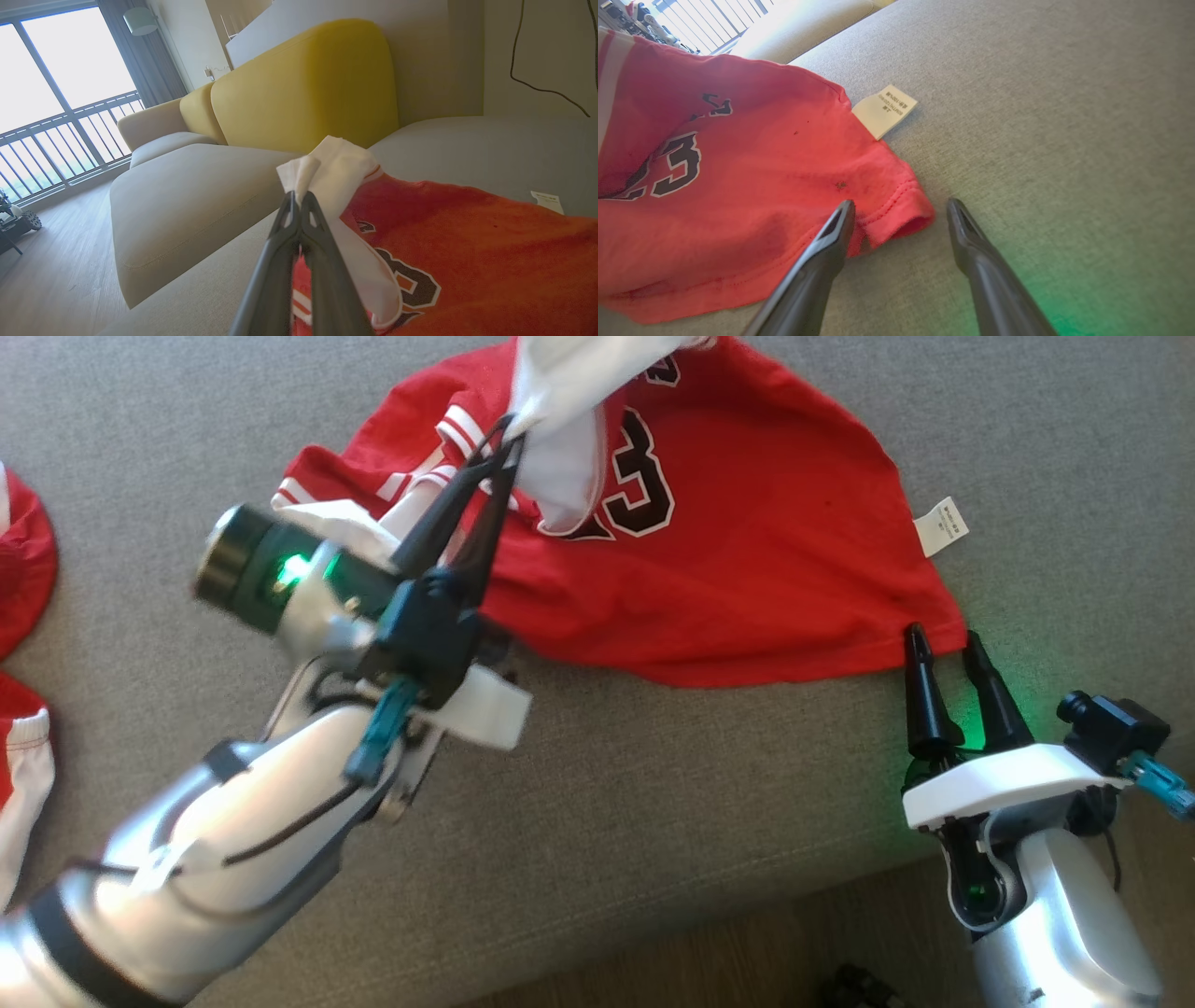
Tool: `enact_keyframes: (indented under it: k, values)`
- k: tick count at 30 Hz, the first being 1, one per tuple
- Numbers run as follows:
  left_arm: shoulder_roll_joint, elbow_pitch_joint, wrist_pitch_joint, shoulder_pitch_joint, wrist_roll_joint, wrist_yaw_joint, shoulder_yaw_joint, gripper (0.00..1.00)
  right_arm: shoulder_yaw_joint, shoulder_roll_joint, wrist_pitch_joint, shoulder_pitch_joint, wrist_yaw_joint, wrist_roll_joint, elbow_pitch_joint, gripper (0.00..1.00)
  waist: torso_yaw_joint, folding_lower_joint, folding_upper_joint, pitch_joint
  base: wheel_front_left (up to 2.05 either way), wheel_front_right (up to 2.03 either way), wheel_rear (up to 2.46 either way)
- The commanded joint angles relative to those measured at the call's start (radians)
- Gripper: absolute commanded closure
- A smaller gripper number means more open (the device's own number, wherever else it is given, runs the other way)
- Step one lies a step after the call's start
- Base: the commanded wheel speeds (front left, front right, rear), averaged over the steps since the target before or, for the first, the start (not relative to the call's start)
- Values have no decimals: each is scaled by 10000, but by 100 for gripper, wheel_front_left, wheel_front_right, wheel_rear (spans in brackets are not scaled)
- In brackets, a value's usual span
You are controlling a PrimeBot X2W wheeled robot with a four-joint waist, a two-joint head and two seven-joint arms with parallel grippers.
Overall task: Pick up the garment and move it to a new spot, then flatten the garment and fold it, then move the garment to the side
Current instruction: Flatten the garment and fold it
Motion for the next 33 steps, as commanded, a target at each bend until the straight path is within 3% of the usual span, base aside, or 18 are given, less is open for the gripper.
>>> enact_keyframes:
  k: [1,4,6,7,8,9,15,20,27,33]
  values:
    - [331,-368,-49,-97,102,81,425,100,326,30,-5,184,-4,52,-189,0,-1,0,0,16,0,0,0]
    - [757,-776,-43,112,138,236,536,100,403,30,-5,147,-4,144,-184,0,20,0,0,49,0,0,0]
    - [950,-949,3,196,135,296,573,100,326,30,-5,102,-4,90,-81,20,60,0,0,63,0,0,0]
    - [1030,-1008,40,223,150,330,581,100,294,30,-5,73,-4,64,-33,39,82,0,0,67,0,0,0]
    - [1095,-1069,72,242,158,344,581,100,293,30,-5,48,-4,44,25,93,104,0,0,70,0,0,0]
    - [1141,-1127,93,254,152,349,585,100,298,30,-5,24,-4,25,91,100,125,0,0,72,0,0,0]
    - [1460,-1358,117,206,155,479,801,100,-92,30,-5,-106,-4,-471,-375,100,168,0,0,-131,0,0,0]
    - [2381,-1821,65,-235,16,363,1543,100,-498,30,-5,-217,-4,-1749,-1772,100,158,0,0,-783,0,0,0]
    - [4188,-2366,448,-1419,-278,-358,2682,100,-782,30,-4,-1708,-4,-4362,-3057,100,155,0,0,-2035,0,0,0]
    - [4870,-2162,797,-2646,-655,-1325,3238,100,-950,-33,878,-3872,-4,-6365,-3411,100,340,0,0,-2734,0,0,0]
